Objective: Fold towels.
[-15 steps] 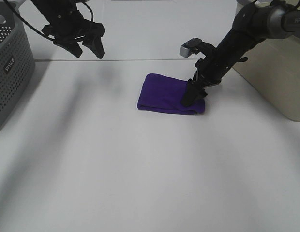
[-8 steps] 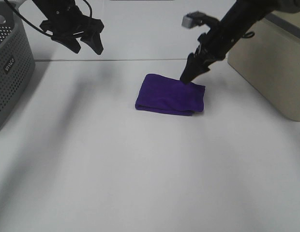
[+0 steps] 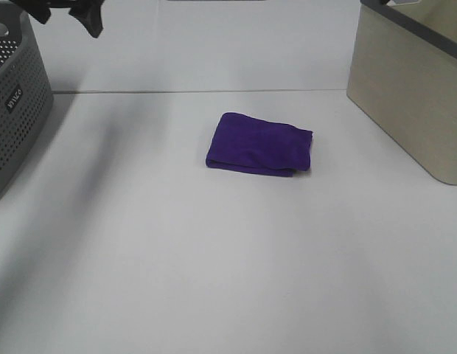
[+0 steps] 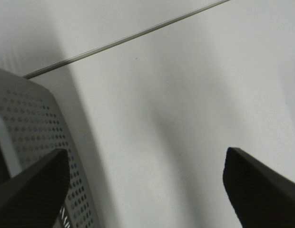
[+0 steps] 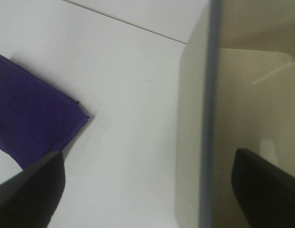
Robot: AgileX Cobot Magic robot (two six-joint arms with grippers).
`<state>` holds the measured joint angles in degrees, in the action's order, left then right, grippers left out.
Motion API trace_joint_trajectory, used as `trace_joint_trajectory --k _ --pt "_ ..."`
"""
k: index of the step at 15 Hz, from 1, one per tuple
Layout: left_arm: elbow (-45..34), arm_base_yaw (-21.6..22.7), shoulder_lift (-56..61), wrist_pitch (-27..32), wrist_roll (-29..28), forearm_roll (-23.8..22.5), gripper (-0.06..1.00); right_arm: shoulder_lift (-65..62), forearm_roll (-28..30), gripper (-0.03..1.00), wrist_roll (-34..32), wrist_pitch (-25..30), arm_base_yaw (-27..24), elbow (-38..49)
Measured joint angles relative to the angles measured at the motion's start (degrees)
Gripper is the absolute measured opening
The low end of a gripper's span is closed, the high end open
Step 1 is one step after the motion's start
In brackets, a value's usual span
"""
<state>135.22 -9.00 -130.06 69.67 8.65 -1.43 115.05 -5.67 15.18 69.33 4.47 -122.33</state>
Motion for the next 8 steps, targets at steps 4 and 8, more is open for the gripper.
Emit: trace_joint_trajectory --k 4,8 --pt "-19.1 6.7 15.8 -0.1 1.2 7.0 0.81 -20.5 -2.2 0.92 -1.0 0.0 -10.8 21.8" --pt "-40.6 6.9 35.8 -0.4 1.1 8.3 0.81 -44.7 -1.3 0.92 -1.0 0.2 -15.2 45.6"
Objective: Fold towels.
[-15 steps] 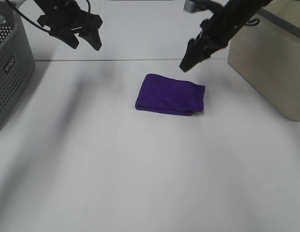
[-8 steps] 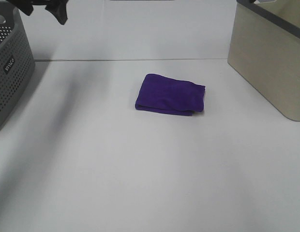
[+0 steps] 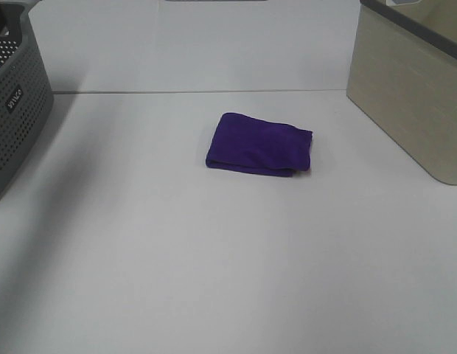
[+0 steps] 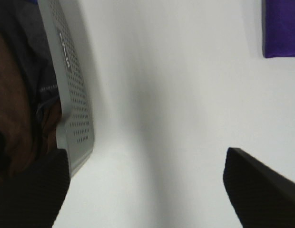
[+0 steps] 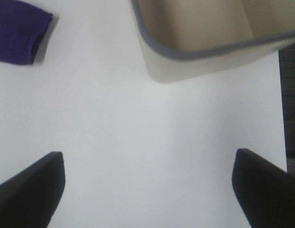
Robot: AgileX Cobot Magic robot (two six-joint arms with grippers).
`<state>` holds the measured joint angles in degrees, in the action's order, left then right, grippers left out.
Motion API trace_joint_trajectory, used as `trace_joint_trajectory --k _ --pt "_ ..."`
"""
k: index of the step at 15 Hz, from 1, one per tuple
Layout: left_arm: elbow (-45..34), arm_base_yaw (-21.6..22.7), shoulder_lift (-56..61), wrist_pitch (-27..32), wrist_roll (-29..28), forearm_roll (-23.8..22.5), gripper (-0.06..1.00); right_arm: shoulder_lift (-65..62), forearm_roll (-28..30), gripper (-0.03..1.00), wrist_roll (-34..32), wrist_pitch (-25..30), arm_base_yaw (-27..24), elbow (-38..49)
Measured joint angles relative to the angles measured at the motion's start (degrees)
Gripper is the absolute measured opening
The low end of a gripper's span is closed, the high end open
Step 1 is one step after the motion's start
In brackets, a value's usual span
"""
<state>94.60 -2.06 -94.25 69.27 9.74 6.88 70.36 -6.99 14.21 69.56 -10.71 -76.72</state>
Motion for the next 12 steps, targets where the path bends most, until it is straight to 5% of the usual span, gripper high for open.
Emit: trace_joint_trajectory --k 1,4,12 --pt "-11.3 0.0 12.8 -3.8 -1.0 0.1 0.81 -12.8 -1.1 0.92 -0.6 -2.5 0.0 11.7" --pt "-25.0 0.0 28.0 -9.2 -1.0 -1.5 0.81 -31.5 -3.1 0.92 -0.8 -8.7 0.0 28.2" --pt "-51.5 0.0 58.6 -15.4 -0.8 -6.2 0.81 -62.3 -4.5 0.92 0.5 -6.9 0.0 42.2"
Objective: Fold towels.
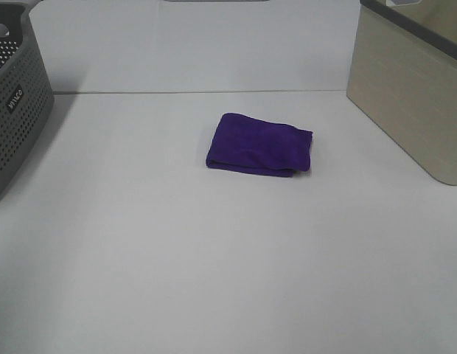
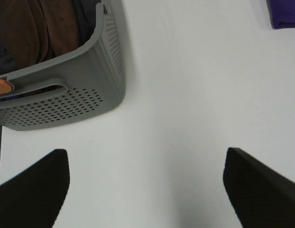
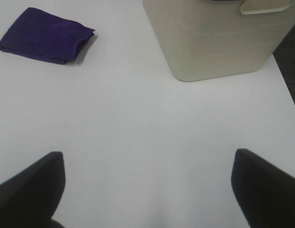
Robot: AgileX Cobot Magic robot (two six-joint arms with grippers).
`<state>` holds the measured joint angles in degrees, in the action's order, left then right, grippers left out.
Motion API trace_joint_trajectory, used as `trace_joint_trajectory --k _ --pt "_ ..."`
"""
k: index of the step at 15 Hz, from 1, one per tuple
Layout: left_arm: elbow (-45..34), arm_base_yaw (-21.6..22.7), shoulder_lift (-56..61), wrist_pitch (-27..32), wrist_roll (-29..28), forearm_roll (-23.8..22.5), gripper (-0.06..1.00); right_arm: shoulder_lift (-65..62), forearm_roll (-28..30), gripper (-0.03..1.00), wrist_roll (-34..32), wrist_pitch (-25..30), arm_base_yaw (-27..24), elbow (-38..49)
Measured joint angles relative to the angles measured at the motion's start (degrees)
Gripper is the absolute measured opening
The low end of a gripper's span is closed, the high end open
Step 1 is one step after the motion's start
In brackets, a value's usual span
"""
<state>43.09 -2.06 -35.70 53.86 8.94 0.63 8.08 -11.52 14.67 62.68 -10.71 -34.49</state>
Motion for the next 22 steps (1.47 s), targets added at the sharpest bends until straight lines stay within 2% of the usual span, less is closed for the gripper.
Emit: trace_joint_trajectory --k 4,9,13,17,20,22 --pt "-10.7 0.0 19.0 0.6 0.1 -0.2 0.81 -2.4 -0.9 0.92 0.0 1.8 0.0 0.3" --pt "-13.5 0.0 34.8 6.4 -0.3 0.4 0.81 -3.0 -1.4 0.92 0.1 4.6 3.6 0.4" --pt "-14.0 0.1 36.0 6.4 -2.2 0.6 0.79 -8.4 -0.9 0.92 0.9 4.1 3.8 3.7" --pt "-14.0 0.2 36.0 6.4 -2.6 1.0 0.79 -8.4 1.1 0.92 0.8 -0.7 3.8 5.5" --pt "-14.0 3.8 36.0 6.4 -2.9 1.8 0.79 -8.4 1.7 0.92 0.5 -1.1 3.8 5.5" --pt "-14.0 3.9 36.0 6.4 -2.9 1.8 0.79 -8.4 1.6 0.92 0.5 -1.1 3.8 5.5"
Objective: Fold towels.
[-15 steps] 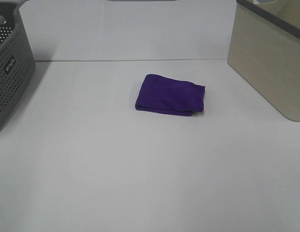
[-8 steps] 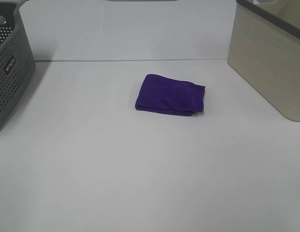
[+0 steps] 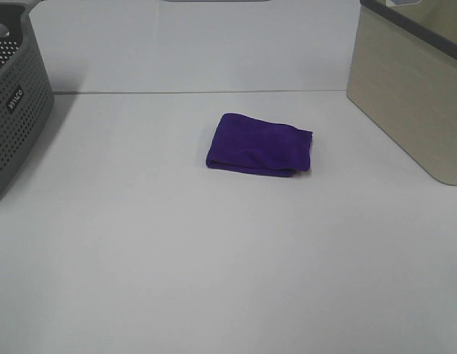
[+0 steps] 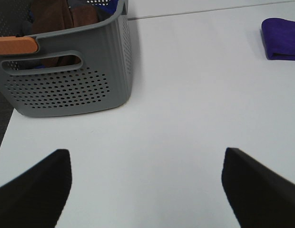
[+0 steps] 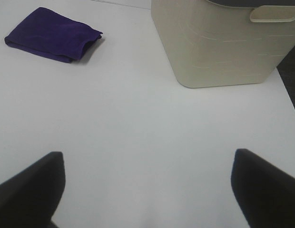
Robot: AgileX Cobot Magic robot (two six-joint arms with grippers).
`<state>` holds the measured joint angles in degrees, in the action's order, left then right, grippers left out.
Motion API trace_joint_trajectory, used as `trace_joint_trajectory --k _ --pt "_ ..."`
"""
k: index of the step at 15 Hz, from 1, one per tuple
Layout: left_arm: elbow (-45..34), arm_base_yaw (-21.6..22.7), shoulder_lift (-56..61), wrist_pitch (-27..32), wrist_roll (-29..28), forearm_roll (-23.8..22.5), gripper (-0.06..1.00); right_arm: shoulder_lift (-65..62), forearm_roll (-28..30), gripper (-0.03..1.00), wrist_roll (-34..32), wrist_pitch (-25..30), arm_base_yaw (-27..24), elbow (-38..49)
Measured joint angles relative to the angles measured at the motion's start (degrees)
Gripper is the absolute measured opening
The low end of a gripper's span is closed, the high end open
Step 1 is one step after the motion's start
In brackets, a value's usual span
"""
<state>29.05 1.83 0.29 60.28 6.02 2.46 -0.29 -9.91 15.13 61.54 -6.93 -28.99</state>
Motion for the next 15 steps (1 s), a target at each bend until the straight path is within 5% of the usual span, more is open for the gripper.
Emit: trace_joint_trajectory --k 15 --pt "0.0 0.0 0.0 0.0 -0.1 0.0 0.79 0.0 0.0 0.91 0.0 -0.1 0.0 0.0"
